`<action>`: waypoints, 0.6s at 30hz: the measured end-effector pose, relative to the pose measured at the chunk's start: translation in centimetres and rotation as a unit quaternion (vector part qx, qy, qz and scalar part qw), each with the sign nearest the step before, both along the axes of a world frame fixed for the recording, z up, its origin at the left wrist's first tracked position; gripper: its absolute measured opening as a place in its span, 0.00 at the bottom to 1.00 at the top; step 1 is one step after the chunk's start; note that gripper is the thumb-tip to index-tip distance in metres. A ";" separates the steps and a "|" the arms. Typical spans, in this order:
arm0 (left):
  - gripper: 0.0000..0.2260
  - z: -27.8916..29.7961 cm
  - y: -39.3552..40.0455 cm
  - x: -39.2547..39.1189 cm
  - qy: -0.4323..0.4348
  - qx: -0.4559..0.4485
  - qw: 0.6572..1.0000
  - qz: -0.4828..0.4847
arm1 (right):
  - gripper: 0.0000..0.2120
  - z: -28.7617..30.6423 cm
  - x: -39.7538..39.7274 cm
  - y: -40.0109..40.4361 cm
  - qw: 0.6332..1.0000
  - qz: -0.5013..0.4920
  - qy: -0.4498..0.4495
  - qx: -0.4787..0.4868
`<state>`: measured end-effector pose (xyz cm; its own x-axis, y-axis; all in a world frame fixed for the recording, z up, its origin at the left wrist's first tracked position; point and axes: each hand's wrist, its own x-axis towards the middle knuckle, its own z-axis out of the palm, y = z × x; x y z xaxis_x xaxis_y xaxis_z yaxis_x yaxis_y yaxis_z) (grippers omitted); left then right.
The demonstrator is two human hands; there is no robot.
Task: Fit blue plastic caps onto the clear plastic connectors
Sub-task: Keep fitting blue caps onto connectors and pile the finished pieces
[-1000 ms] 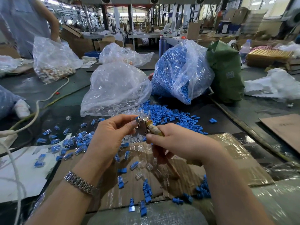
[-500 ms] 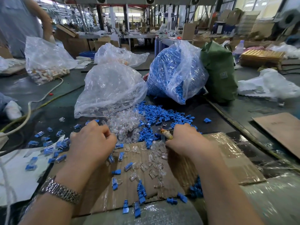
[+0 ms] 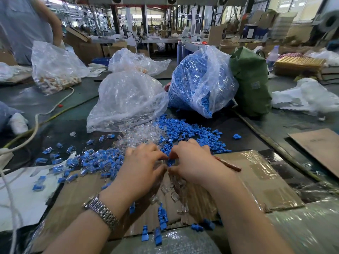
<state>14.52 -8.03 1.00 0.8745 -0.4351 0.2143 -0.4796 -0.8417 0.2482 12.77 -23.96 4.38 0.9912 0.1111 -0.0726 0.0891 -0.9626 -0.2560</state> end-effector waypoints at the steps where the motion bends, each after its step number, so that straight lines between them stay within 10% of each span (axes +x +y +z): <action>1: 0.10 -0.1 0.0 0.1 0.001 -0.004 1.000 0.004 | 0.10 -0.3 0.1 0.2 1.000 0.002 -0.006 -0.011; 18: 0.06 1.3 1.5 -0.1 0.143 -0.283 0.948 0.002 | 0.04 -0.6 0.4 -0.3 0.993 -0.014 -0.115 0.012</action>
<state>14.45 -6.49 2.35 0.9332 -0.3181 0.1673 -0.3226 -0.5360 0.7801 13.15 -24.28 3.78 0.9840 0.0816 0.1583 0.1205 -0.9595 -0.2546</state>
